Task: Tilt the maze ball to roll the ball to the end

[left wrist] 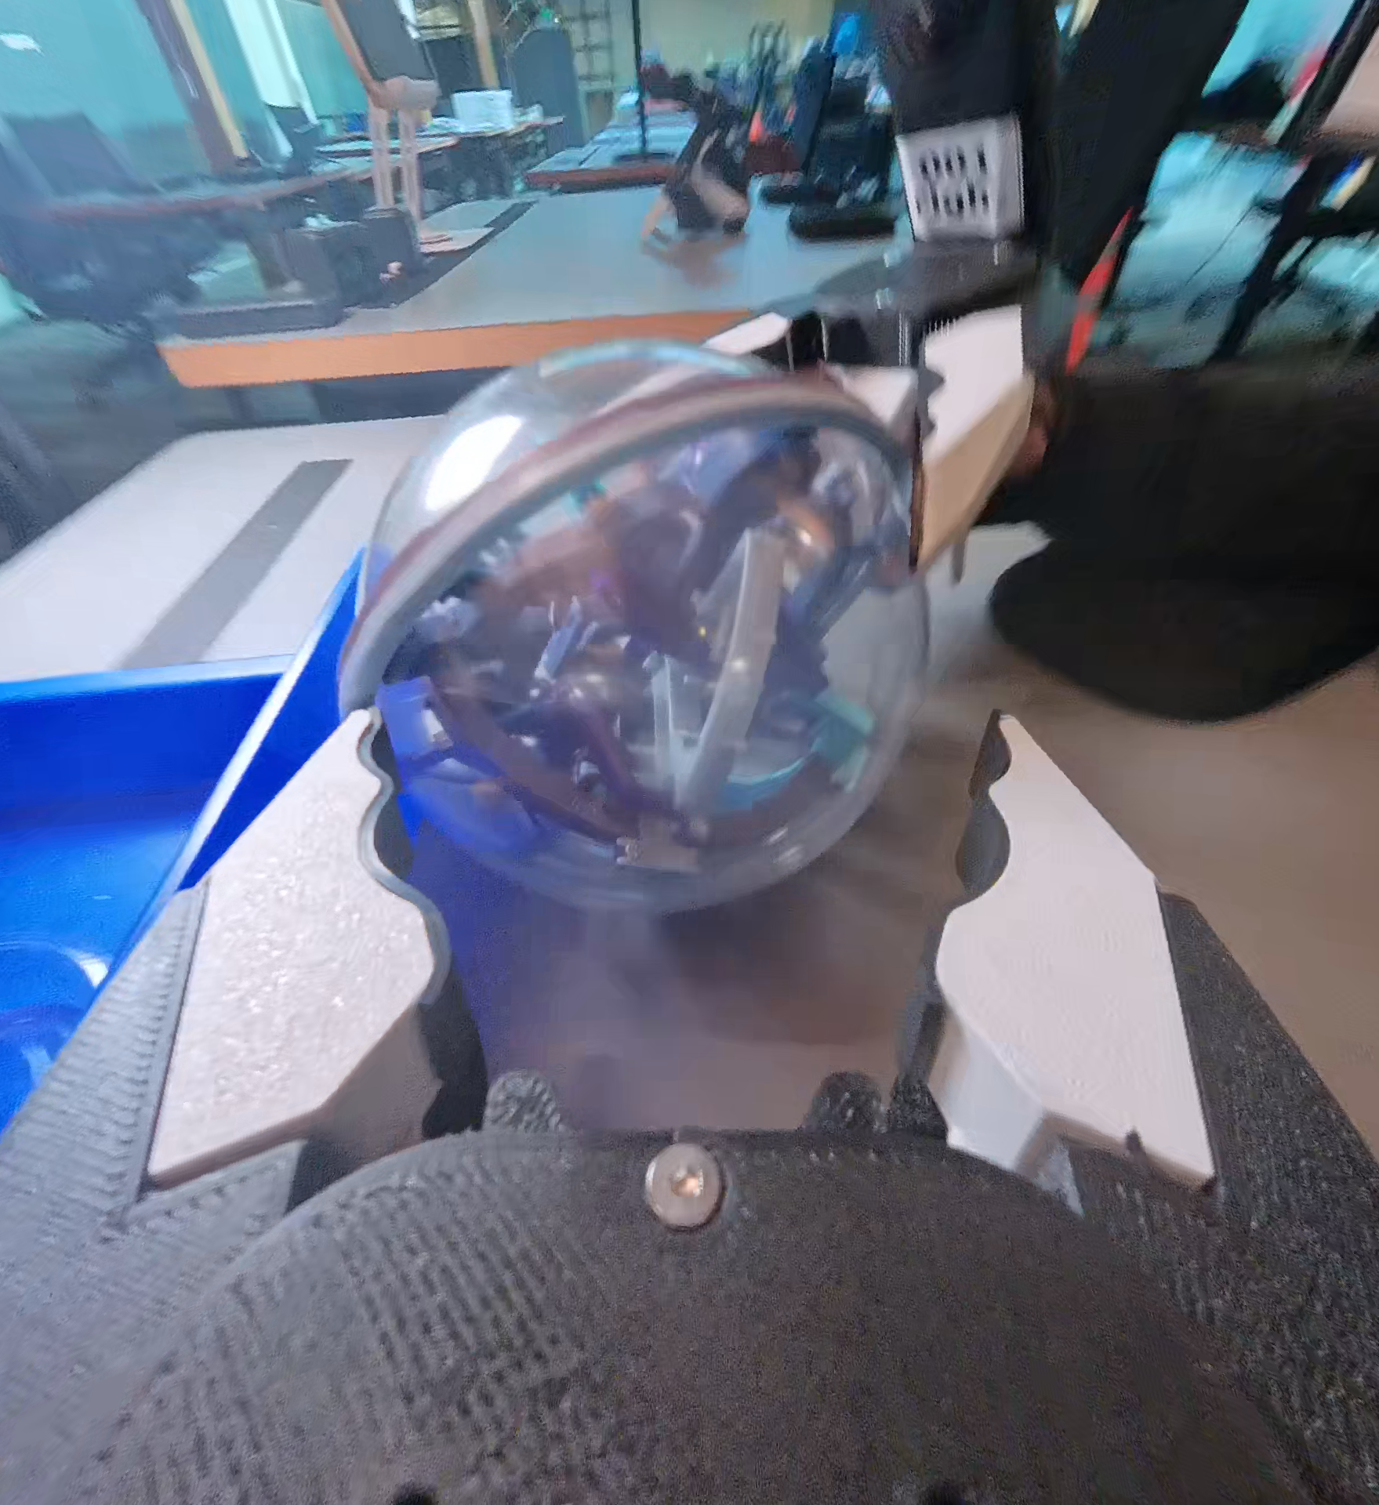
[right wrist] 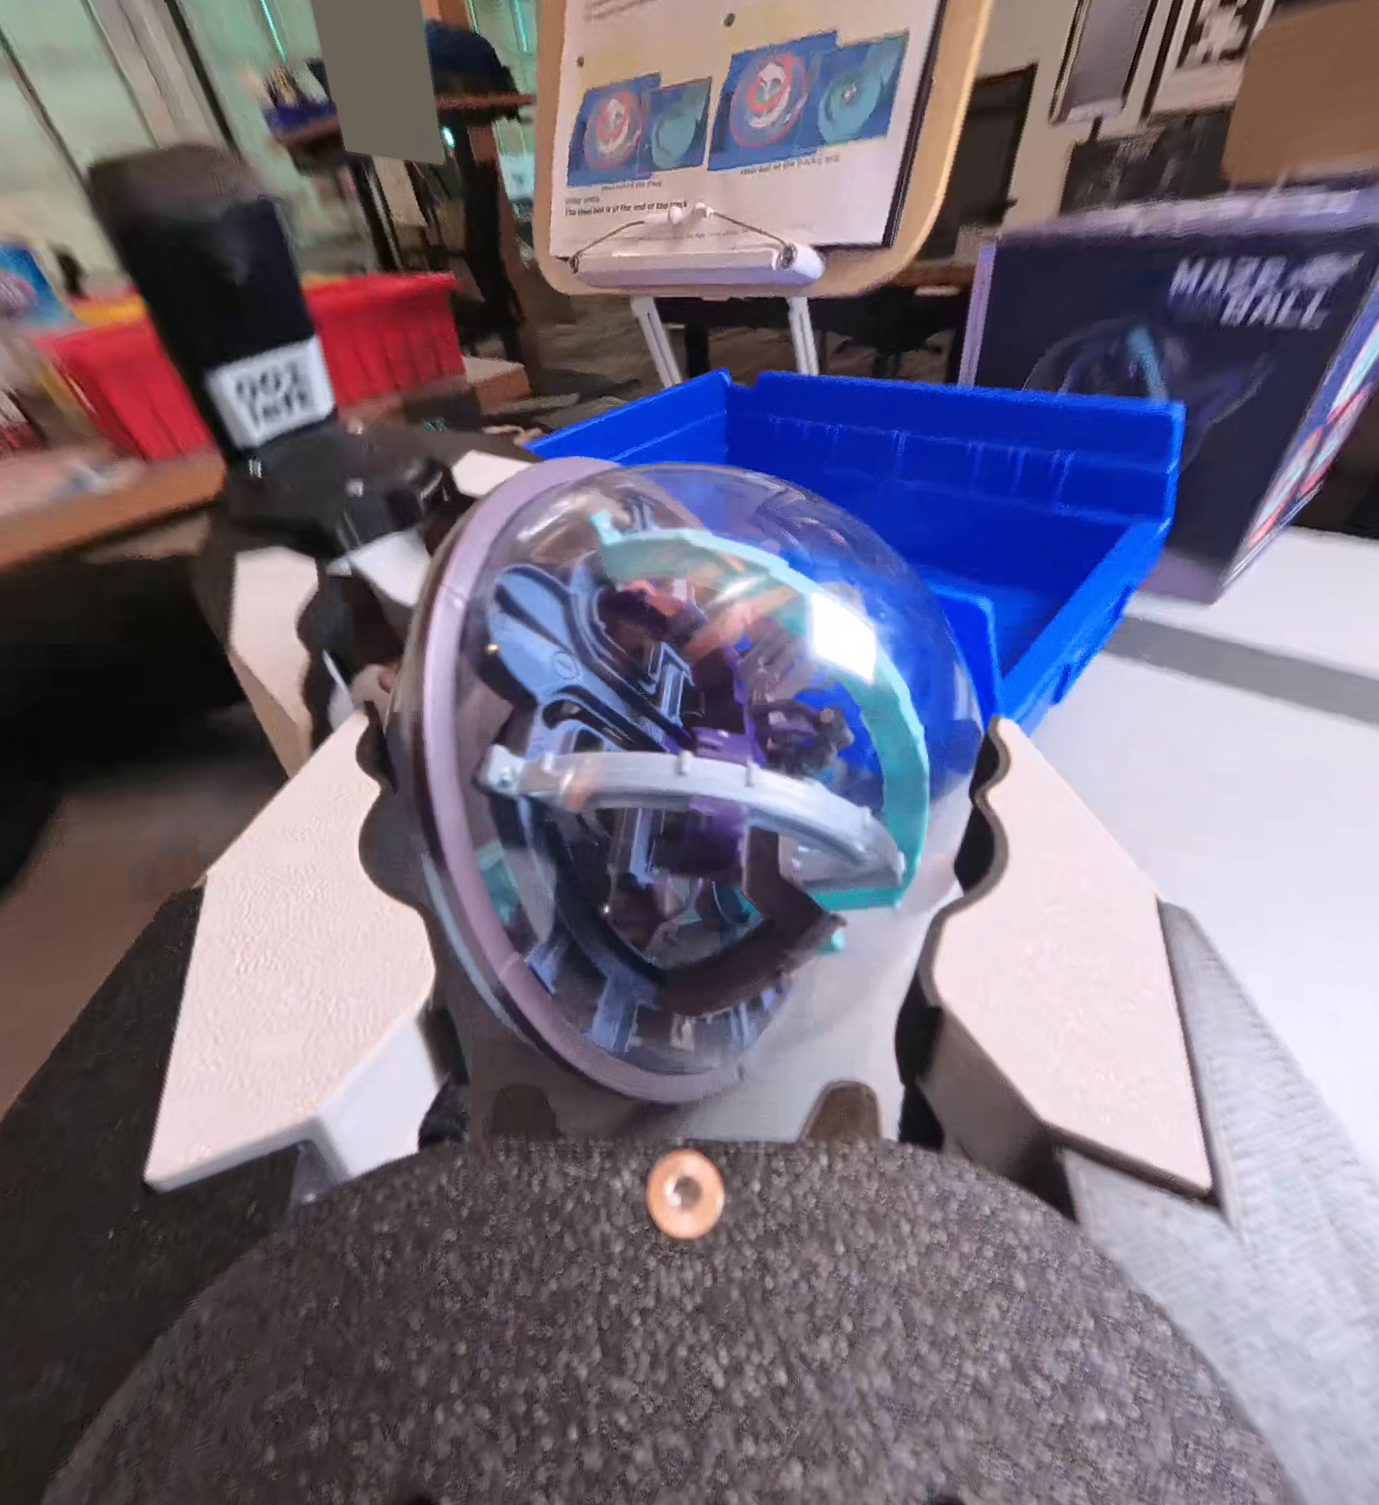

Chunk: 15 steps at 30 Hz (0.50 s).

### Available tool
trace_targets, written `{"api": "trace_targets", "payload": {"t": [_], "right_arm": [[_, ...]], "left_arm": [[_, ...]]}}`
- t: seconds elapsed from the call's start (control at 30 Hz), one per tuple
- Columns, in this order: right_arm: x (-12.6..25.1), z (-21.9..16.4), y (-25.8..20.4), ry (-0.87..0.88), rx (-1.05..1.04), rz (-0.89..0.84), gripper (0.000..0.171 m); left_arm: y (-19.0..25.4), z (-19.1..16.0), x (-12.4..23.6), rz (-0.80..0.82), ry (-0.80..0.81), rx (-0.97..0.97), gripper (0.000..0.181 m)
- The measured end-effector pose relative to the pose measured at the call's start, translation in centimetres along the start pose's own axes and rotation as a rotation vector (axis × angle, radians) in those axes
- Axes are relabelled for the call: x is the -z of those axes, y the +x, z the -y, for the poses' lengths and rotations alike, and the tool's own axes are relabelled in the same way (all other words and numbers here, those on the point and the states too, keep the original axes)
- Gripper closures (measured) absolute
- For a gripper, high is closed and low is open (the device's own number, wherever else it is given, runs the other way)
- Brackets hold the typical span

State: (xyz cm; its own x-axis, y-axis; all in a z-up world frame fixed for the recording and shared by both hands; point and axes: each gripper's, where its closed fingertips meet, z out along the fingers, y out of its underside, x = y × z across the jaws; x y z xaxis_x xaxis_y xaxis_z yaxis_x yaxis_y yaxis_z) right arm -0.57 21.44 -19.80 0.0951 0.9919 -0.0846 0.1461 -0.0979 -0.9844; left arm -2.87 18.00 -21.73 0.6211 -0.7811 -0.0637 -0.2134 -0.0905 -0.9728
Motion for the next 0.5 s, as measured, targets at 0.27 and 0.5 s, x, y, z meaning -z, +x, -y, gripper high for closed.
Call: {"api": "trace_targets", "payload": {"t": [0.27,0.5], "right_arm": [[-0.5,-1.0,-0.4,-0.034,-0.299,0.115,0.031],[-0.4,-3.0,-3.8,-0.155,-0.134,0.247,0.038]], "left_arm": [[-0.8,-0.1,-0.5,0.100,-0.016,-0.039,0.040],[0.6,-0.6,2.6,0.032,0.000,0.236,0.040]]}}
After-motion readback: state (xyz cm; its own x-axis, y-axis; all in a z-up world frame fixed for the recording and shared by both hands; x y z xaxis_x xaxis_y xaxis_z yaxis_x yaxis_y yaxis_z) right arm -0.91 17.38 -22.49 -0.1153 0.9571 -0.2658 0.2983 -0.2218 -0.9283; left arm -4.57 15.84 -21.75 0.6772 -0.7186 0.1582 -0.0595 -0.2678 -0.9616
